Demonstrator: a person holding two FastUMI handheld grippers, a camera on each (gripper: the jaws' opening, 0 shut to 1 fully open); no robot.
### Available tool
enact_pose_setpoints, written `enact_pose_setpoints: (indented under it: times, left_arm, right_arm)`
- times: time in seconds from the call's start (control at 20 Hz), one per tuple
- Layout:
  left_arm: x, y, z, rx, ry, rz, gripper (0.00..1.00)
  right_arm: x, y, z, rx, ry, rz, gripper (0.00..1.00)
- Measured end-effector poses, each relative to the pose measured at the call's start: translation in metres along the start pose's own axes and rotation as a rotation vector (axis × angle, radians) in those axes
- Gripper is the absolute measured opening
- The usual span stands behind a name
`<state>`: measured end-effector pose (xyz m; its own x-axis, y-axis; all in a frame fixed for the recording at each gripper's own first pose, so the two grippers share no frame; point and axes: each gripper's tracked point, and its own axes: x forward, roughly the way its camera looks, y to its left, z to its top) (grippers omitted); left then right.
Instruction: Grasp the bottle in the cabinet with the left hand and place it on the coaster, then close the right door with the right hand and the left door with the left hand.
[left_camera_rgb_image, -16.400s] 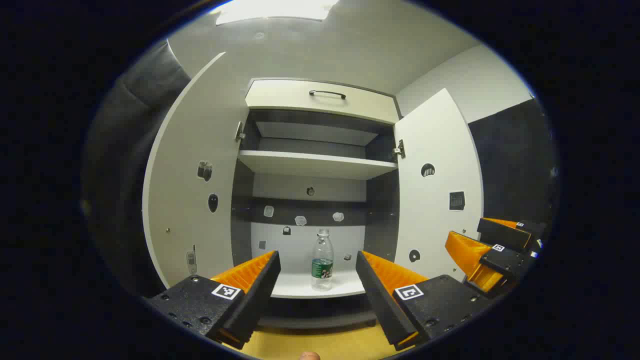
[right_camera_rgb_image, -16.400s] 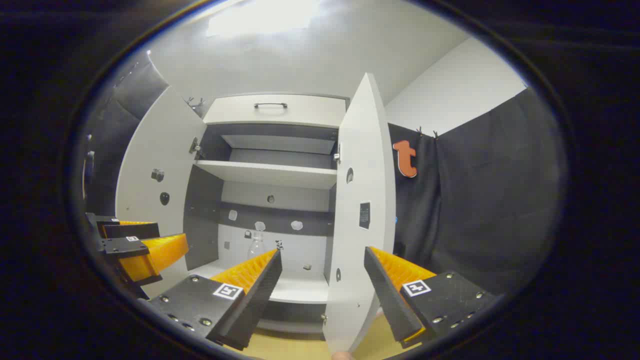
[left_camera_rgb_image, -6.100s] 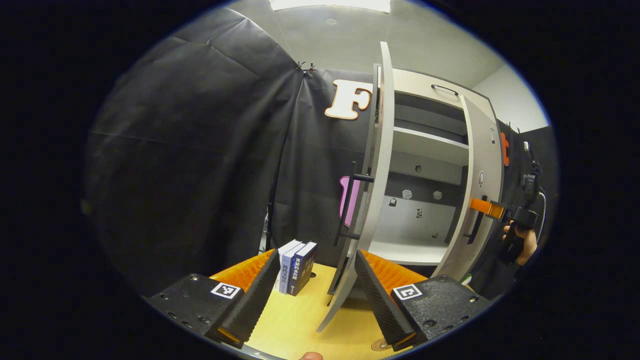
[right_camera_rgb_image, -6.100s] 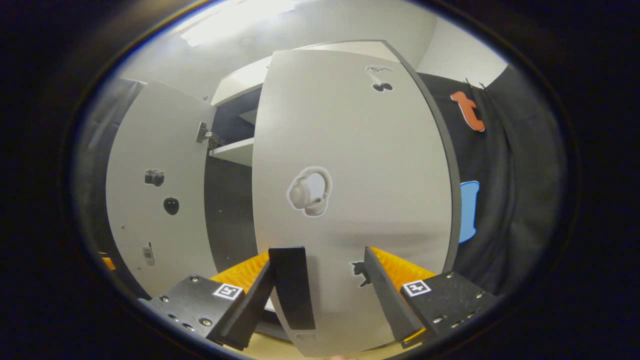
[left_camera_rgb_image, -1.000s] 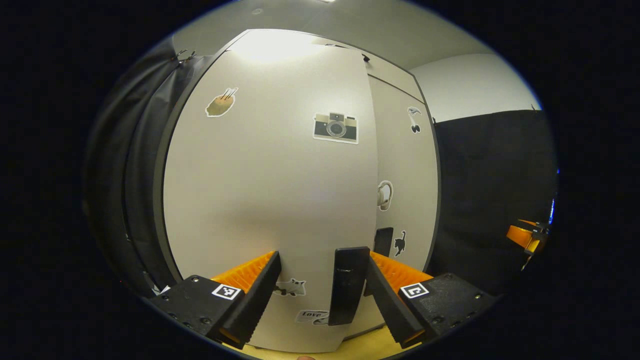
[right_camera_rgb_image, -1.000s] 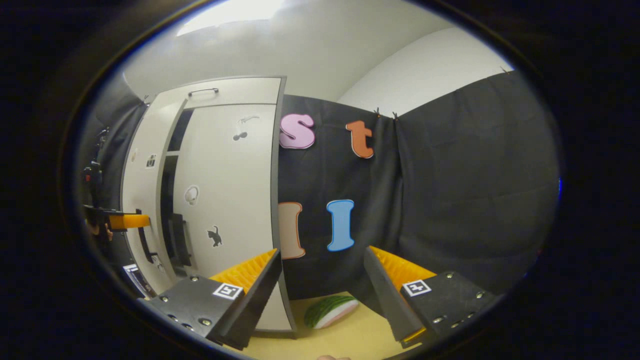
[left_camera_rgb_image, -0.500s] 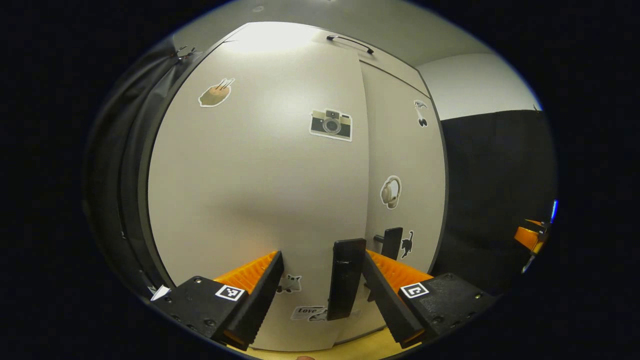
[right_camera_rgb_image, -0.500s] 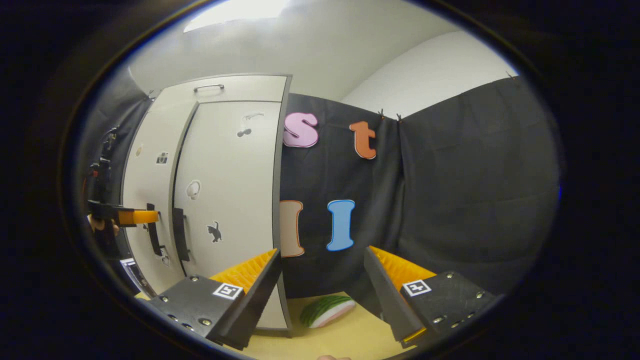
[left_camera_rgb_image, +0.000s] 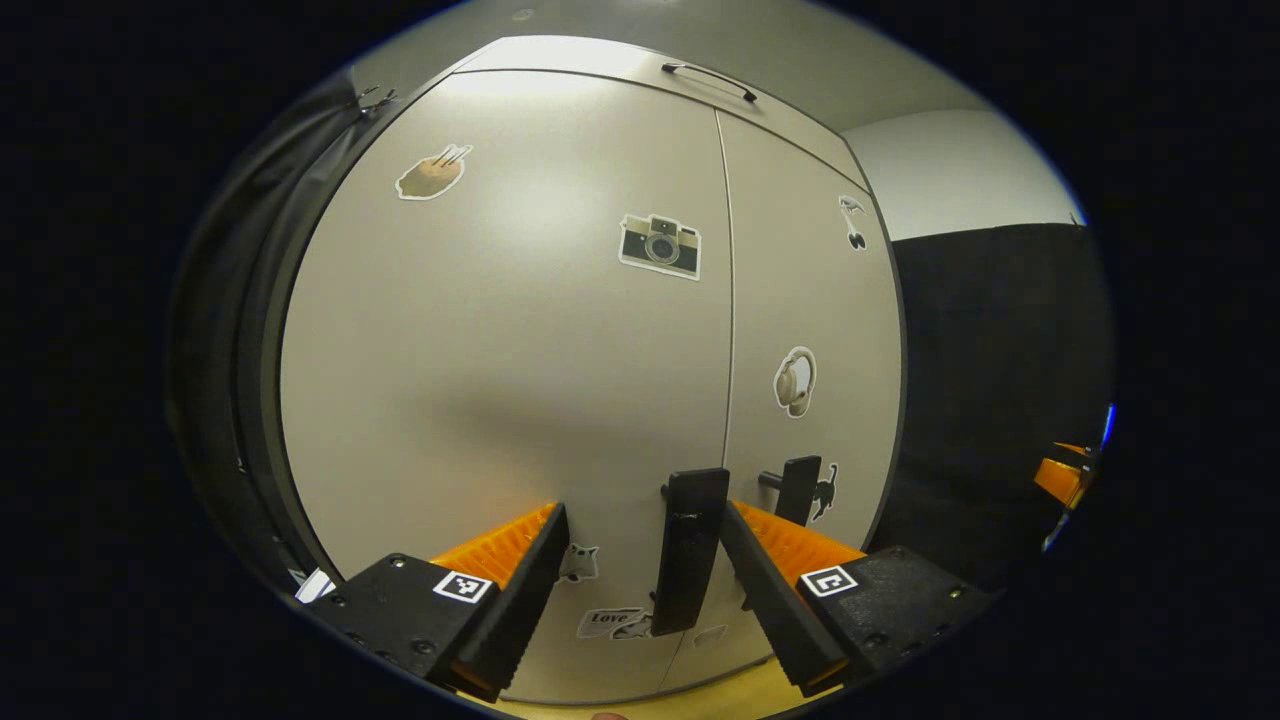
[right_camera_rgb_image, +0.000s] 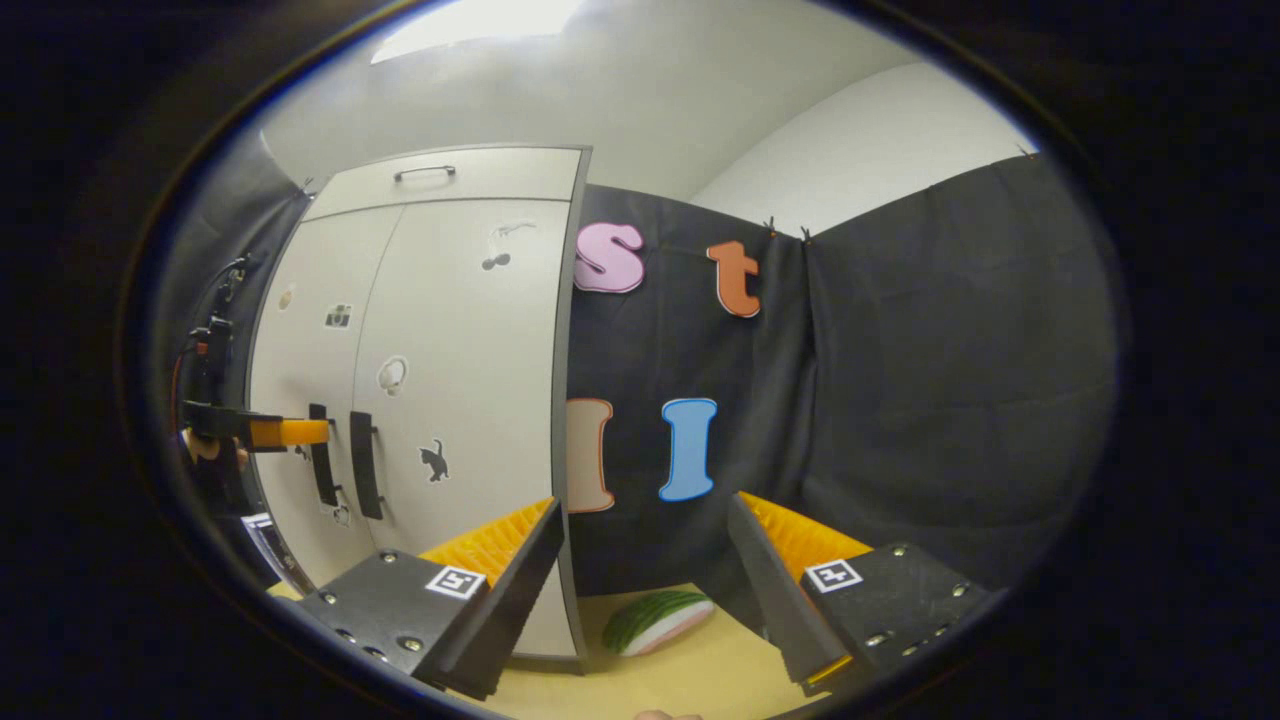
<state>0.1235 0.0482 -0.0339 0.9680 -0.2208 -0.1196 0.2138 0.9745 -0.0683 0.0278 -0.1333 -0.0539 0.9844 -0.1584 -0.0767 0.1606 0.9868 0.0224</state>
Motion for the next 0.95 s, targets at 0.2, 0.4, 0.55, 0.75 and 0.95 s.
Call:
enact_pose_setpoints:
  times: [0.2,0.4,0.55,0.75,0.95]
  left_arm:
    - [-0.005,0.0,-0.001,-0.02,0.03,0.032,0.99]
    - [-0.045,-0.002,0.026,-0.018,0.001,0.095,0.95]
    - [-0.087,-0.018,0.062,0.011,-0.063,0.122,0.95]
    - [-0.126,-0.058,0.09,0.053,-0.113,0.116,0.91]
    - [-0.14,-0.105,0.095,0.023,-0.139,0.067,0.95]
  right_arm:
    - [0.0,0.014,0.006,0.016,0.013,0.033,1.0]
    - [-0.004,0.03,0.043,0.037,-0.032,0.067,0.97]
    - [-0.008,0.043,0.072,0.058,-0.068,0.103,1.0]
    - [-0.012,0.058,0.088,0.08,-0.081,0.156,0.97]
    - [-0.013,0.069,0.082,0.076,-0.068,0.2,1.0]
